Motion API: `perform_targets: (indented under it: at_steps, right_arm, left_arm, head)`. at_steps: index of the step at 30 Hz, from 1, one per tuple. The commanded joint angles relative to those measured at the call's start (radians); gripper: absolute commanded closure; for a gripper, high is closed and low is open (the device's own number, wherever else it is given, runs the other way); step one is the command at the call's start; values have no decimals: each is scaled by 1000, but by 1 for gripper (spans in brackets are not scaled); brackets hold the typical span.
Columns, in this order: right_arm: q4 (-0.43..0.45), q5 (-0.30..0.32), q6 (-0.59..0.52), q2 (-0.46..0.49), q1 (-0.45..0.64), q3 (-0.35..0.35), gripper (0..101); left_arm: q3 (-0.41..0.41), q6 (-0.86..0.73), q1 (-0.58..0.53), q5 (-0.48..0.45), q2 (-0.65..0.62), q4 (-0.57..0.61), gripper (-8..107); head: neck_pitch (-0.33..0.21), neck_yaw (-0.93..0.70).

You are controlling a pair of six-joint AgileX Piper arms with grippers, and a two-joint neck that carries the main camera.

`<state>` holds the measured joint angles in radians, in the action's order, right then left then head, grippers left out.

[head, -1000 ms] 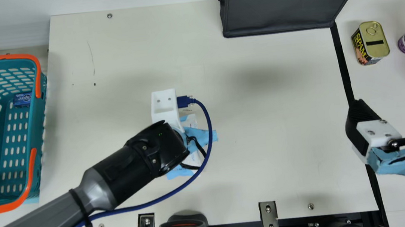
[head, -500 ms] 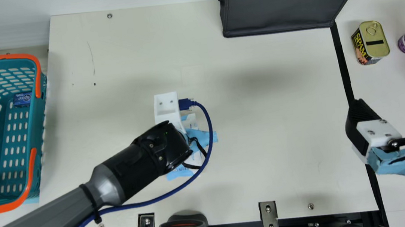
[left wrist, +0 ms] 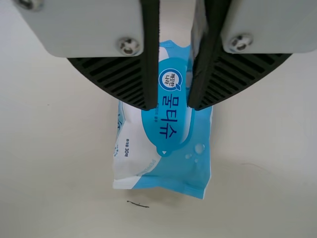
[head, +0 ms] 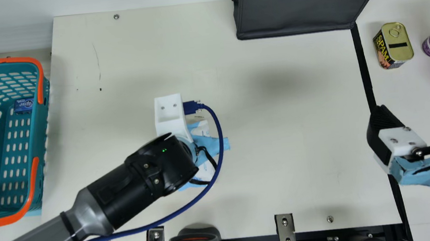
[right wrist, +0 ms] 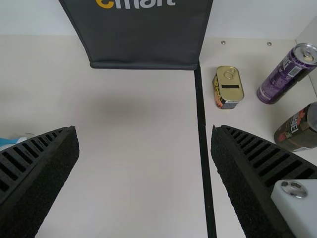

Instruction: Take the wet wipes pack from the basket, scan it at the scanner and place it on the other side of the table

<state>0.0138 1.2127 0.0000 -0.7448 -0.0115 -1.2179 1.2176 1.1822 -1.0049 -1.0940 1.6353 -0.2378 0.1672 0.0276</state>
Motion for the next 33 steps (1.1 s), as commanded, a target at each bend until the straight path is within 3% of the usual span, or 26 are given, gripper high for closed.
perform_targets:
  at_steps: [1, 17, 33]
  right_arm:
    - [0, 0, 0, 0, 0, 0, 6]
    - [0, 0, 0, 0, 0, 0, 6]
    - [0, 0, 0, 0, 0, 0, 6]
  left_arm:
    - [3, 1, -2, -5, -1, 2, 64]
    - [12, -5, -2, -23, 9, 24, 10]
    - [-25, -15, 20, 22, 52, 62, 9]
  head:
    - [-29, 0]
    - [-29, 0]
    - [-29, 0]
